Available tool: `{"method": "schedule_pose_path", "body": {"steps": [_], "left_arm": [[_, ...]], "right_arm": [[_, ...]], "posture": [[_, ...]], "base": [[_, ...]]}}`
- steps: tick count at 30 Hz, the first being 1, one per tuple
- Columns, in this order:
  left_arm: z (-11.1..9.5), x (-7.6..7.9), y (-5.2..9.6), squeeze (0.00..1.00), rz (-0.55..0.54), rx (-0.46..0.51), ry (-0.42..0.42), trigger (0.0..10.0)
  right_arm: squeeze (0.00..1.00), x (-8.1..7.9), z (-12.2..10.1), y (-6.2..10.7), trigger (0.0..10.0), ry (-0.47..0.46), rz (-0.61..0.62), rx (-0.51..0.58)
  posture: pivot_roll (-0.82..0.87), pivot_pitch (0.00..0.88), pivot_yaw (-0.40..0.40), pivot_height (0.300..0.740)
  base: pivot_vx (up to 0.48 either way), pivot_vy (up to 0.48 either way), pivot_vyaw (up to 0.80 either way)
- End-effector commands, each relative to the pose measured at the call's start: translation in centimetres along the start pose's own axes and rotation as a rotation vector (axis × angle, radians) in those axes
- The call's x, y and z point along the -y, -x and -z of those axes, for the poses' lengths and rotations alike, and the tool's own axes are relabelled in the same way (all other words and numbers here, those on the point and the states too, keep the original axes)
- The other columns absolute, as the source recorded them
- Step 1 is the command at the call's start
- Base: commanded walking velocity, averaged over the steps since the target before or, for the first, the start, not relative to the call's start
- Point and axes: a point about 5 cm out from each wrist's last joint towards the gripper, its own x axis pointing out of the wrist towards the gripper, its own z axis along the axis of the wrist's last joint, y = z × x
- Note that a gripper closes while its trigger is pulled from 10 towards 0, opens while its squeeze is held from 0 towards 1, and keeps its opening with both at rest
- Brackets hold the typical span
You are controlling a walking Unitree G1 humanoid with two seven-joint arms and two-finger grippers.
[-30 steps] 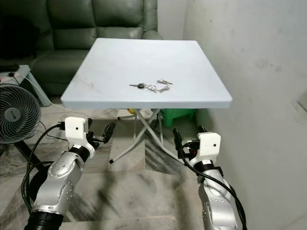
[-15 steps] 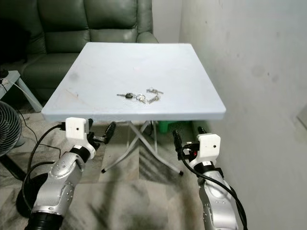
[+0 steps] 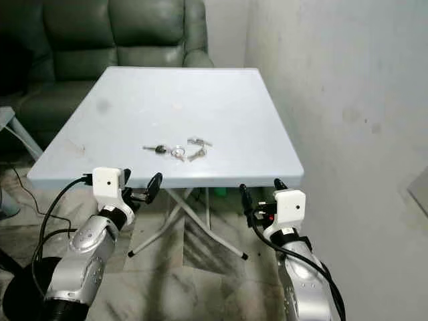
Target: Hang keys on a hook
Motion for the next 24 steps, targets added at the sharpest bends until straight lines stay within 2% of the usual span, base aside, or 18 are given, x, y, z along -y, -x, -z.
{"method": "schedule_pose_path", "body": {"steps": [1, 9, 11, 24], "left_arm": [[-0.1, -0.95, 0.28, 0.0, -0.035, -0.003, -0.011, 10.0], [-0.13, -0.93, 0.27, 0.0, -0.039, 0.001, -0.007, 10.0], [-0.14, -0.92, 0.25, 0.0, -0.039, 0.001, -0.007, 10.0], [-0.12, -0.88, 0.16, 0.0, -0.051, 0.003, -0.002, 10.0]], "right_arm": [[0.0, -0.87, -0.48, -0.59, 10.0, 0.002, -0.039, 0.017], [0.0, -0.87, -0.51, -0.64, 10.0, -0.007, -0.04, 0.021], [0.0, -0.83, -0.6, -0.66, 10.0, -0.028, -0.037, 0.029], [0.0, -0.69, -0.67, -0.83, 10.0, -0.026, -0.041, 0.026]], "posture": [[0.04, 0.0, 0.011, 0.74], [0.04, 0.0, 0.008, 0.74], [0.04, 0.0, 0.007, 0.74], [0.04, 0.0, 0.002, 0.74]], "base": [[0.33, 0.0, 0.8], [0.327, 0.0, 0.8], [0.328, 0.0, 0.0], [0.308, 0.0, 0.0]]}}
